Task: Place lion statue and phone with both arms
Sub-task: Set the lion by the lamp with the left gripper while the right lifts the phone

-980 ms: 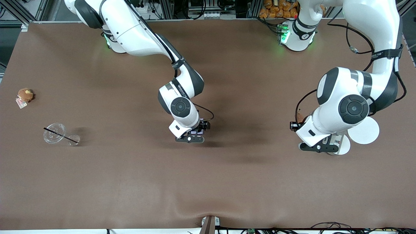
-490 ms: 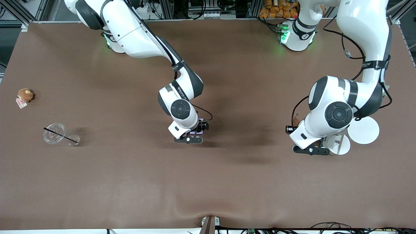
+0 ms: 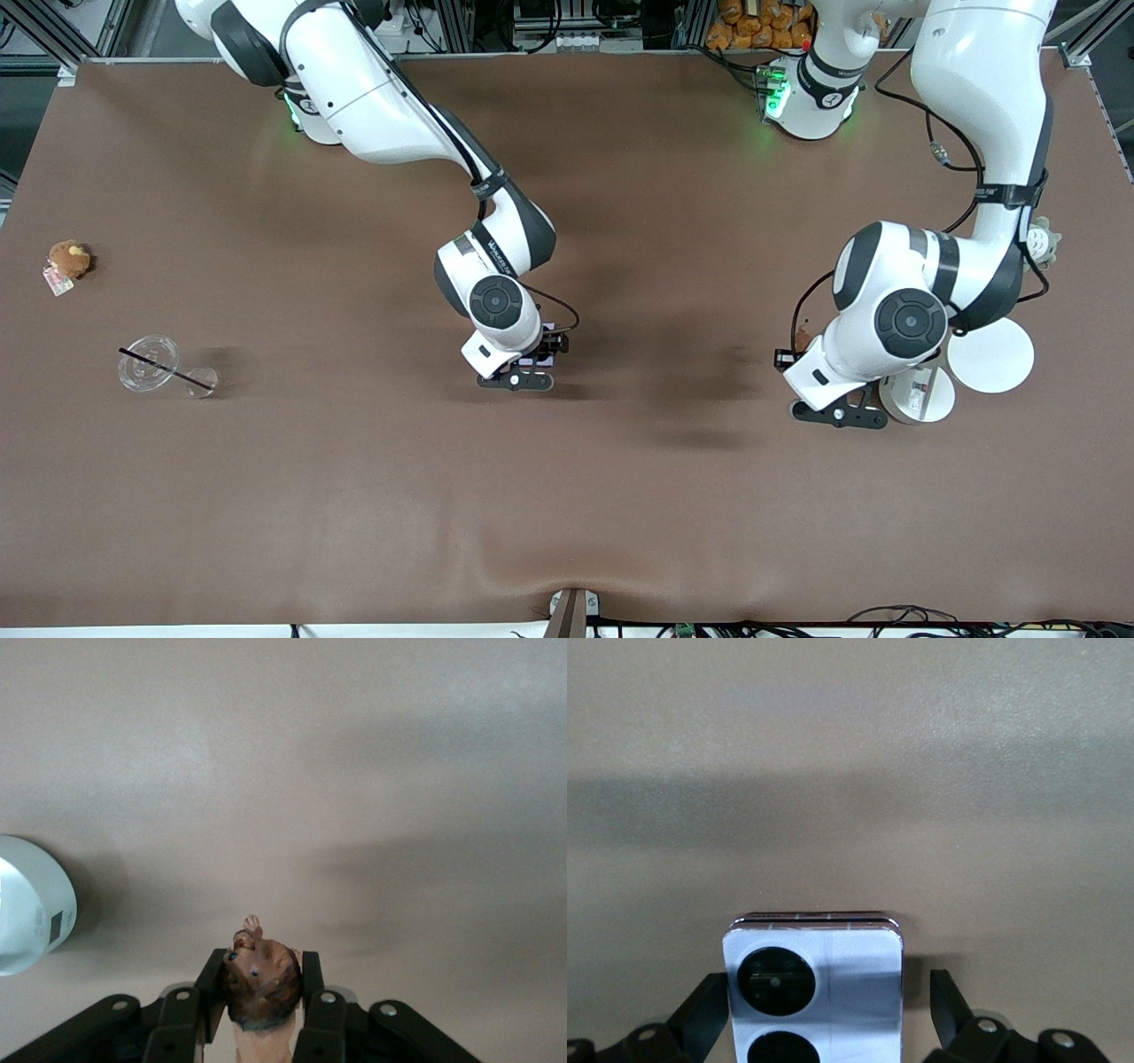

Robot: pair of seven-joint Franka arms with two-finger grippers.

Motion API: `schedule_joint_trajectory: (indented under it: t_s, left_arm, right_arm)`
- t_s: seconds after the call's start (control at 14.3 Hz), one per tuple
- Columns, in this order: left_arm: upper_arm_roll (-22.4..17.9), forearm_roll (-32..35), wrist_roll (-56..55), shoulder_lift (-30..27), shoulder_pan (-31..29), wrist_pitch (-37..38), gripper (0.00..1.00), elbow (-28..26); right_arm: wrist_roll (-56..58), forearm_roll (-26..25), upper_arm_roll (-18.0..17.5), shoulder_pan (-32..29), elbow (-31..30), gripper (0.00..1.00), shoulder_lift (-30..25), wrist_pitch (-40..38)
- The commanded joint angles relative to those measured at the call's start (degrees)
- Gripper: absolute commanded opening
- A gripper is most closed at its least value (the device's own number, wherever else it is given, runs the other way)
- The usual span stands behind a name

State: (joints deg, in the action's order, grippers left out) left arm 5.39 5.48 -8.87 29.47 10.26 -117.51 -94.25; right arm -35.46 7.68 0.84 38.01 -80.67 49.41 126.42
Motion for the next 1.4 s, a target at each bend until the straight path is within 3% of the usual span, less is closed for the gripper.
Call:
schedule_joint_trajectory:
  t_s: [0.0,0.63,0.7,0.77,0.84,0.91,1.05,1.33]
  left_arm:
    - [0.15,1.20,1.66,1.02,-0.59,-1.75,0.00,-0.41]
    - [0.06,6.21,5.24,4.98,-2.78,-4.91,0.00,-0.41]
    - [0.15,6.29,7.18,5.76,-4.53,-6.05,0.00,-0.41]
    - [0.15,6.29,9.55,6.12,-5.68,-7.02,0.00,-0.41]
    - [0.15,6.29,11.57,6.56,-6.56,-7.46,0.00,-0.41]
    - [0.15,6.29,13.42,6.91,-7.79,-7.90,0.00,-0.41]
    - [0.15,6.29,15.89,7.87,-9.20,-9.13,0.00,-0.41]
    - [0.15,6.29,16.34,8.32,-10.34,-10.89,0.00,-1.37]
  right_arm:
    - [-0.75,0.41,0.22,0.48,0.34,1.00,0.69,0.32]
    - [-0.75,0.32,0.22,1.62,-0.53,1.00,1.04,0.40]
    - [-0.84,0.32,0.30,1.97,-0.98,0.84,0.87,1.01]
    - [-1.53,0.32,0.39,1.98,-1.07,0.53,0.86,1.54]
    - [-2.58,0.23,0.39,2.06,-1.07,0.36,0.78,1.63]
    - [-3.29,0.06,0.39,1.98,-1.07,0.30,0.52,1.55]
    - [-4.00,0.06,0.57,1.02,-1.07,0.29,-1.84,-0.20]
    - [-3.39,-0.29,3.03,-5.56,-1.07,0.30,-10.63,-11.00]
